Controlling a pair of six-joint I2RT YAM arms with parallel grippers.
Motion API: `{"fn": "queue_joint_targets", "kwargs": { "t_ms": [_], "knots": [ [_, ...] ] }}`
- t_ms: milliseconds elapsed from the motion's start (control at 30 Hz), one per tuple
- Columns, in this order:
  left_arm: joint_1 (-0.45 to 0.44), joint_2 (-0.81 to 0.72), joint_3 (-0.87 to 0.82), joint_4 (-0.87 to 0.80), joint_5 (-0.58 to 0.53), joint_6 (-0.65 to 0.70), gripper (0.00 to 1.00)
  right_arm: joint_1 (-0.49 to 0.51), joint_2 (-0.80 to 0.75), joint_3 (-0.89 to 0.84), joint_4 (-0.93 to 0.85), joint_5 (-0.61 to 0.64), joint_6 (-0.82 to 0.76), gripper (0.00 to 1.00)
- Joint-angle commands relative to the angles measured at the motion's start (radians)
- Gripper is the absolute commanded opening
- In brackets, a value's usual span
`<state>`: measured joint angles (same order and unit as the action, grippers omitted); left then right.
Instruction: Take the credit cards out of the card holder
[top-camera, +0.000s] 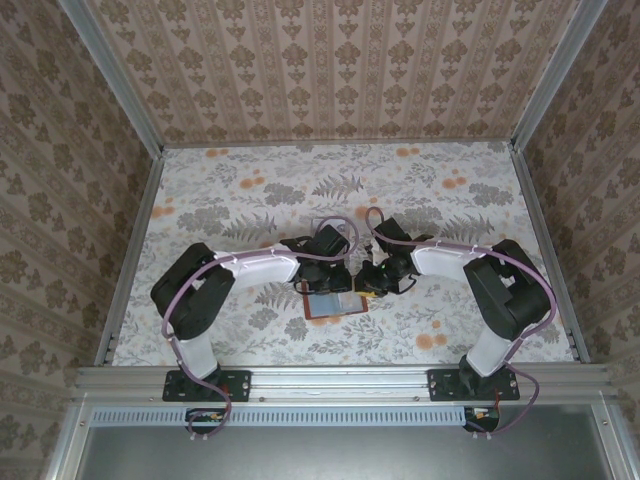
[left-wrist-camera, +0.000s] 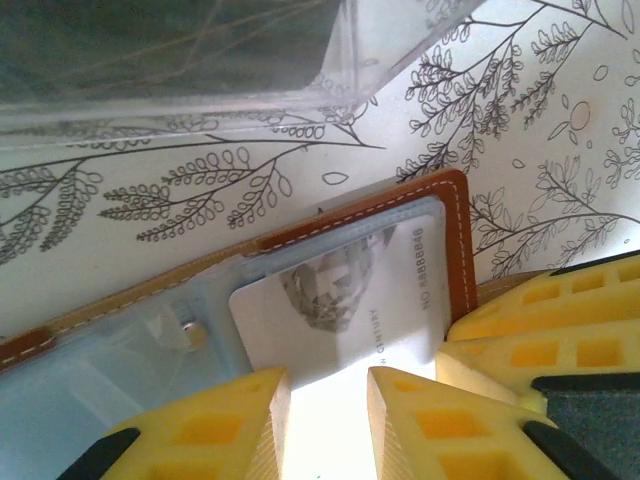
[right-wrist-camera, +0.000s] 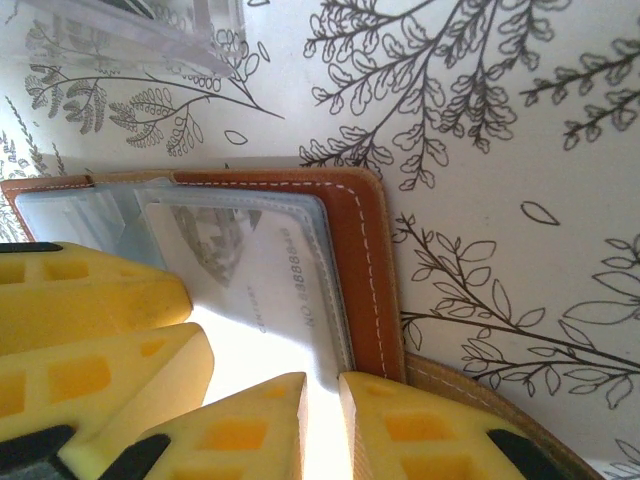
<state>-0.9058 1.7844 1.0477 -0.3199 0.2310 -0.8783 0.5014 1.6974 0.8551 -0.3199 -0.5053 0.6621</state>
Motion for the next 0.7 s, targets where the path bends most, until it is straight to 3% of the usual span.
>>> {"fn": "queue_joint_targets", "kwargs": {
  "t_ms": [0,467,667],
  "knots": [
    [-0.007,-0.032,-0.014,-0.075,-0.031,0.024,0.30,-0.003,0.003,-0.021,-0.043,0.051,-0.001,0.21],
    [-0.009,-0.030,-0.008,-0.068,-0.010,0.039,0.31,0.018,-0.086,-0.072,-0.092,0.064,0.011,0.21],
    [-0.013,-0.047,-0.007,0.008,0.038,0.024,0.31,0.023,-0.150,-0.061,-0.128,0.066,0.018,0.21]
  ]
}}
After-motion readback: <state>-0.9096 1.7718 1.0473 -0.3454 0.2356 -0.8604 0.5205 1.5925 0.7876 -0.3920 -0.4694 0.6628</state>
